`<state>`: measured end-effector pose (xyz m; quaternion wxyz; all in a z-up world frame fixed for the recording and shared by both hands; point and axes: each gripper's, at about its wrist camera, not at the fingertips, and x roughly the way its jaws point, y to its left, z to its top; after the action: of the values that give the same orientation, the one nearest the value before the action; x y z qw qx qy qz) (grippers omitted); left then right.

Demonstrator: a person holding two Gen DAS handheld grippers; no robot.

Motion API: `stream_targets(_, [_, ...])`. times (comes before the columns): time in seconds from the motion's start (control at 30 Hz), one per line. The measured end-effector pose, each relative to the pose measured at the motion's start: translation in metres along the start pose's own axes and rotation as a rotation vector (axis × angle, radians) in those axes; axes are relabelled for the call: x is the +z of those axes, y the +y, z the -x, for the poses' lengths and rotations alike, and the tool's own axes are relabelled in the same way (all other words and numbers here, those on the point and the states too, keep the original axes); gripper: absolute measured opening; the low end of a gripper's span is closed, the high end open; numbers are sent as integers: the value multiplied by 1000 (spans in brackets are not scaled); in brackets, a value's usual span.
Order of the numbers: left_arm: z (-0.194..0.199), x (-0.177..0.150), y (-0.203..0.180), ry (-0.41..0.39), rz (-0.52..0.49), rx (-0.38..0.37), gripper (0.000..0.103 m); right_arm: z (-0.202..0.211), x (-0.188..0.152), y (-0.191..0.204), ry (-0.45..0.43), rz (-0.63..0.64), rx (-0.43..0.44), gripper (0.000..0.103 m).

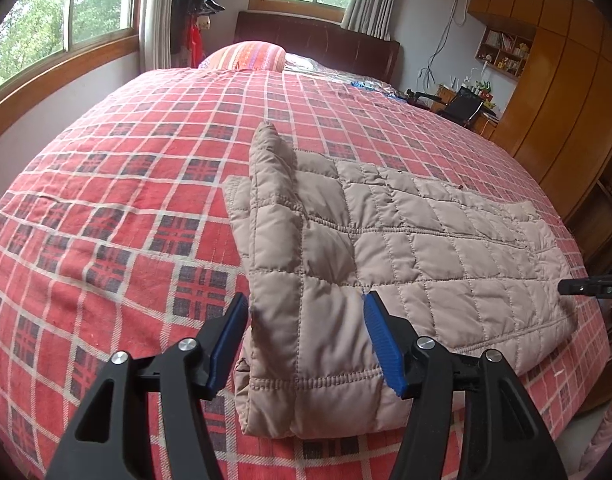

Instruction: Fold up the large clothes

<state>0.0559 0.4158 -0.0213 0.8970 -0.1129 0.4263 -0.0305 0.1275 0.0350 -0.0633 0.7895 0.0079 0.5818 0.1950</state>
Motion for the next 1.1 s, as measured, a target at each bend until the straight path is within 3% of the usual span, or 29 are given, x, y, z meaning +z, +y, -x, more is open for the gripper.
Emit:
stream_targets(0.3, [-7, -4, 13, 63, 46, -5, 68, -58, 2, -9, 102, -38, -39, 0])
stream_targets(0.5, [-30, -8, 29, 128, 104, -55, 71, -56, 3, -12, 103, -43, -33, 0])
stream_targets(0.63, [-38, -11, 33, 163, 148, -145, 73, -54, 4, -17, 107, -58, -15, 0])
stream_targets(0.83, [-48, -17, 38, 194, 178, -186, 79, -39, 8, -29, 131, -72, -19, 0])
stream_targets(1.0, [-56, -17, 35, 205, 174, -200, 79, -33, 4, -29, 141, -61, -50, 0])
stream_targets(1.1, [-59, -19, 31, 207, 169, -196, 65, -39, 2, -34, 144, -78, -38, 0])
